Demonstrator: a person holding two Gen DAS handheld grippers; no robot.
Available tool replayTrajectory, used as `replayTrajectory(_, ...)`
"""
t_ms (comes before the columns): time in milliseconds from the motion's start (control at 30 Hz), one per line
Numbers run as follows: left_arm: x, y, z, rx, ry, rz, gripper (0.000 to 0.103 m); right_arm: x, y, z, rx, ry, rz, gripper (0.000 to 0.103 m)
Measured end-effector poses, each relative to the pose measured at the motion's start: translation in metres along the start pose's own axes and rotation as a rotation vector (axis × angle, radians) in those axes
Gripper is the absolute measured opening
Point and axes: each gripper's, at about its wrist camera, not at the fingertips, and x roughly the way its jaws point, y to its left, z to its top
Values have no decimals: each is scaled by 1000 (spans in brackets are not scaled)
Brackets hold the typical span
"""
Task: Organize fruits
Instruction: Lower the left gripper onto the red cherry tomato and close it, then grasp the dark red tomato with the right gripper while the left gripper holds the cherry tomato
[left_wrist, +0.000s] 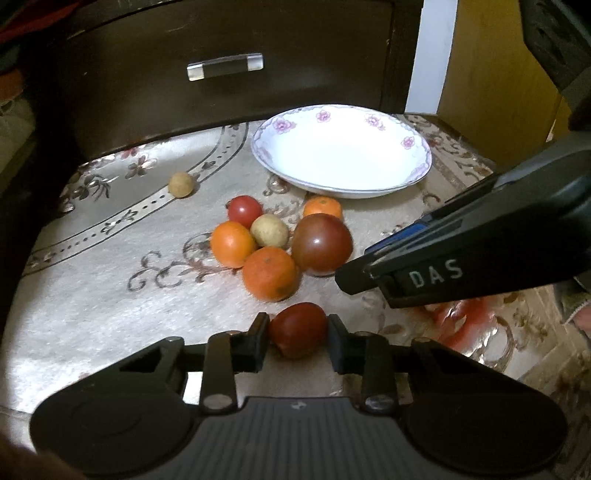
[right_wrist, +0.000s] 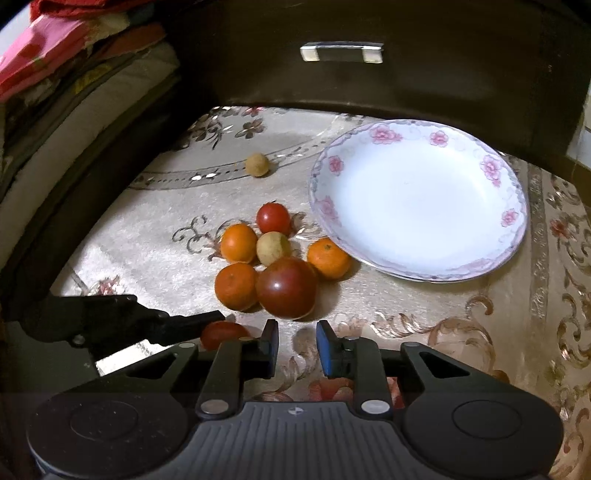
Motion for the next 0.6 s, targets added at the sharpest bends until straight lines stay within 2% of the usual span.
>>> replayTrajectory(167,-3,9,-3,-20,18,8,38,8,7,5,-11,3,-1,22)
replayTrajectory(233,-3,11,-4,-22,24,6,38,9,9,7,-18,-3,-10,26)
replayTrajectory(367,-3,14,-2,-24,39,5,38,16,11,13,-38,1,-29,29)
replayTrajectory(433,-3,16,-2,-33,41,-3,38,19,10,15,-44,13,-22,37)
replayTrajectory(600,-3,13,-2,-12,46,3,39,27,10,17,-36,9,-25,36)
